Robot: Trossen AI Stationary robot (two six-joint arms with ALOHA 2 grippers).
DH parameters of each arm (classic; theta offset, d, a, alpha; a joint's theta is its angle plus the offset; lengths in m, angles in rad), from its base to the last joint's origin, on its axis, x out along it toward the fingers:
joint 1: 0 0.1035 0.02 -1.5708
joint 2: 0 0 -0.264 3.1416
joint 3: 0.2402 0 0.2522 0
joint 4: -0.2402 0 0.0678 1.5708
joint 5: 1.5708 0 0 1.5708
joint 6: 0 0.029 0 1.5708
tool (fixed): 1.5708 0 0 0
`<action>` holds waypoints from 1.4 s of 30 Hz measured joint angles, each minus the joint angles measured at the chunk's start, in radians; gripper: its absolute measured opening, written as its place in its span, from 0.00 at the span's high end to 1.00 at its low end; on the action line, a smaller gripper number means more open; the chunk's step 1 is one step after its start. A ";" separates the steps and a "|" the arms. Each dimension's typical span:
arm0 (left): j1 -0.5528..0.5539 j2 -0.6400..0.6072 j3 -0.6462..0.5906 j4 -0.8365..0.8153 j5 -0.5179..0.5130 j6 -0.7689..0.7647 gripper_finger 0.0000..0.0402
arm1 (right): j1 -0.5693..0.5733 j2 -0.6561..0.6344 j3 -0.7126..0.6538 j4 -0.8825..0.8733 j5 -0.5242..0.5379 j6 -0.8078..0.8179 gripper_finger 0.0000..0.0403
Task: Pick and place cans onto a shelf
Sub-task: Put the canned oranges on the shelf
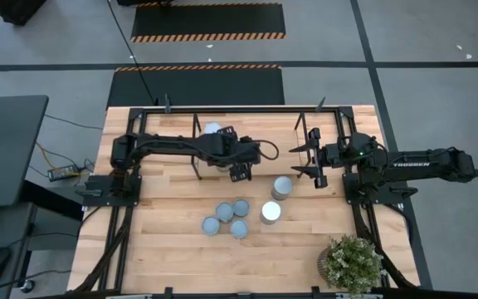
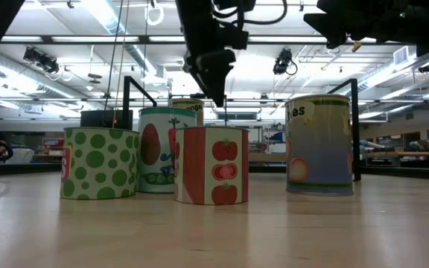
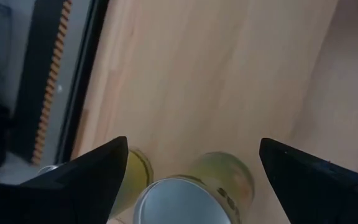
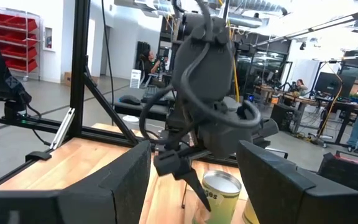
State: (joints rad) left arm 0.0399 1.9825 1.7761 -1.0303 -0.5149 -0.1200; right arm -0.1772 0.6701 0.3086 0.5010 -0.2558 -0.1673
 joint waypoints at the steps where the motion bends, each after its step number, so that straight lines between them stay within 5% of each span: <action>1: -0.004 0.004 0.000 -0.006 -0.009 0.000 0.08 | 0.000 0.000 0.000 0.000 0.000 0.000 0.39; 9: -0.011 0.017 0.001 -0.060 -0.135 -0.017 0.08 | 0.000 0.000 0.000 -0.001 -0.001 0.000 0.39; 42: -0.011 0.017 0.001 -0.319 -0.156 -0.136 0.08 | 0.000 0.000 0.000 -0.002 -0.005 0.000 0.39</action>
State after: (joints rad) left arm 0.0291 1.9991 1.7767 -1.3494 -0.6705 -0.2557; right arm -0.1772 0.6701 0.3088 0.4992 -0.2611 -0.1675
